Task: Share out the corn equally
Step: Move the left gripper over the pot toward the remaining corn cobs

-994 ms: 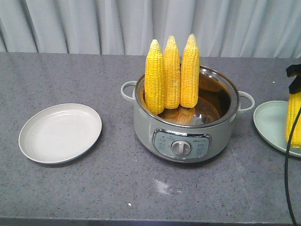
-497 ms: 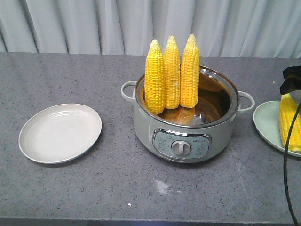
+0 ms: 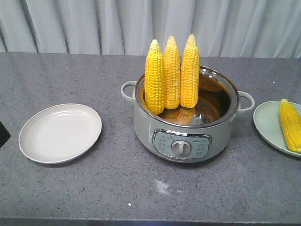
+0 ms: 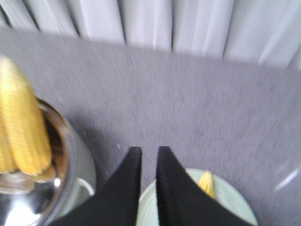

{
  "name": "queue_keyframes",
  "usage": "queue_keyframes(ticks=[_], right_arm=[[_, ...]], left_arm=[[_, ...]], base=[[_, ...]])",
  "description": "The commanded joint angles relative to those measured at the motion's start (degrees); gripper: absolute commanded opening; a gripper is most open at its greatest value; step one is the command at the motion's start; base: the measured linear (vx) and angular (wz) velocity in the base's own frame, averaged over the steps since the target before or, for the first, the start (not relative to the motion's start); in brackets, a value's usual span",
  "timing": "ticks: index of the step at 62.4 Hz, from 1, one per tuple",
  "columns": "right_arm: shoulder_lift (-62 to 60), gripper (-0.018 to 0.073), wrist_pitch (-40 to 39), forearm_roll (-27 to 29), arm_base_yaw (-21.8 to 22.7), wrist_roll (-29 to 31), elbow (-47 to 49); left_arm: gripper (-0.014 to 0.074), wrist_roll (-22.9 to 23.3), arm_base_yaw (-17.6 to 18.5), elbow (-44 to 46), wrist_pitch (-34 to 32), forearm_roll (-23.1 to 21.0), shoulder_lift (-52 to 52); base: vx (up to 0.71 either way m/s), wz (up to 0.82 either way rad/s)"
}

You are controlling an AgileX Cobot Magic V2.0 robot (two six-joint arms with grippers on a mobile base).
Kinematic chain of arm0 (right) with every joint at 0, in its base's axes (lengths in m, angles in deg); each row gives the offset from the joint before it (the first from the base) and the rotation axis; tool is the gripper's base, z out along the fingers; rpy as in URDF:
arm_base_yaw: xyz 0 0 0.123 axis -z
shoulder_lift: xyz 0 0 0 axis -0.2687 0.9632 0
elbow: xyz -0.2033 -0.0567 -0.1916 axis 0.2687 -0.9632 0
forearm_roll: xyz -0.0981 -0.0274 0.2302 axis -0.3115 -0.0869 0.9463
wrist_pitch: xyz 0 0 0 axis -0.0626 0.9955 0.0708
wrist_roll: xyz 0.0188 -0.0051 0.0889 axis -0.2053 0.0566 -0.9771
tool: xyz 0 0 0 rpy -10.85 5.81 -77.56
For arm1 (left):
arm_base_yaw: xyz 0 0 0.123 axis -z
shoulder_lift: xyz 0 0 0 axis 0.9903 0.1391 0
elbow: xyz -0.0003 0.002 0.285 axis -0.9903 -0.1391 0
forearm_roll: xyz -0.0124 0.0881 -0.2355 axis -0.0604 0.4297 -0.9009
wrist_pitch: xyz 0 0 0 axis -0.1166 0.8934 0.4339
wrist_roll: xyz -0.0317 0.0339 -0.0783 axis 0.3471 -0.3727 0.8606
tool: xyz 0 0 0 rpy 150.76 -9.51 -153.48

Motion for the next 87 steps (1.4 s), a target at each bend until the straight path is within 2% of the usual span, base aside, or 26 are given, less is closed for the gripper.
queue_keyframes(ticks=[1,6,15,23,34,42,51,62,69,78,87], right_arm=[[-8.2,-0.0010,-2.3,2.1,0.3,1.1,1.7],[-12.9,-0.0008,-0.7,2.1,0.3,0.9,1.7],[-20.0,-0.0008,4.4,2.2,0.3,0.1,1.5],[-23.9,-0.0008,5.9,2.2,0.3,-0.2,1.5],[-25.4,-0.0008,7.4,2.3,0.3,-0.7,1.5],[-25.4,-0.0008,7.6,1.9,0.3,-0.8,1.5],[-25.4,-0.0008,7.5,1.8,0.3,-0.8,1.5],[-25.4,-0.0008,7.7,1.8,0.3,-0.8,1.5],[-25.4,-0.0008,7.7,1.9,0.3,-0.8,1.5],[-25.0,-0.0008,8.6,2.0,0.3,-0.8,1.5],[-24.9,-0.0008,8.9,2.0,0.3,-0.8,1.5]], left_arm=[[0.0502,-5.8,0.2,3.5,-0.6,-6.5,4.2],[0.0502,-11.3,0.2,7.6,0.1,-8.2,8.6],[0.0502,-17.9,0.2,19.3,2.4,-7.3,20.0],[0.0502,-18.5,0.4,32.0,9.7,-7.5,32.6],[0.0503,-18.9,3.5,52.1,15.6,-7.3,49.7],[0.0520,-18.8,6.6,64.8,18.5,-7.1,59.3],[0.0597,-18.6,10.5,75.4,18.8,-7.1,68.3],[0.0633,-18.5,14.0,81.7,16.4,-7.1,75.5],[0.0628,-18.7,15.6,82.3,13.6,-7.1,78.3],[0.0624,-18.7,17.0,82.3,13.5,-6.9,81.3],[0.0612,-18.6,17.4,82.3,13.4,-3.9,83.9]], base=[[0.00,0.00],[0.00,0.00],[0.00,0.00],[0.00,0.00],[0.00,0.00],[0.00,0.00],[0.00,0.00],[0.00,0.00],[0.00,0.00],[0.00,0.00],[0.00,0.00]])
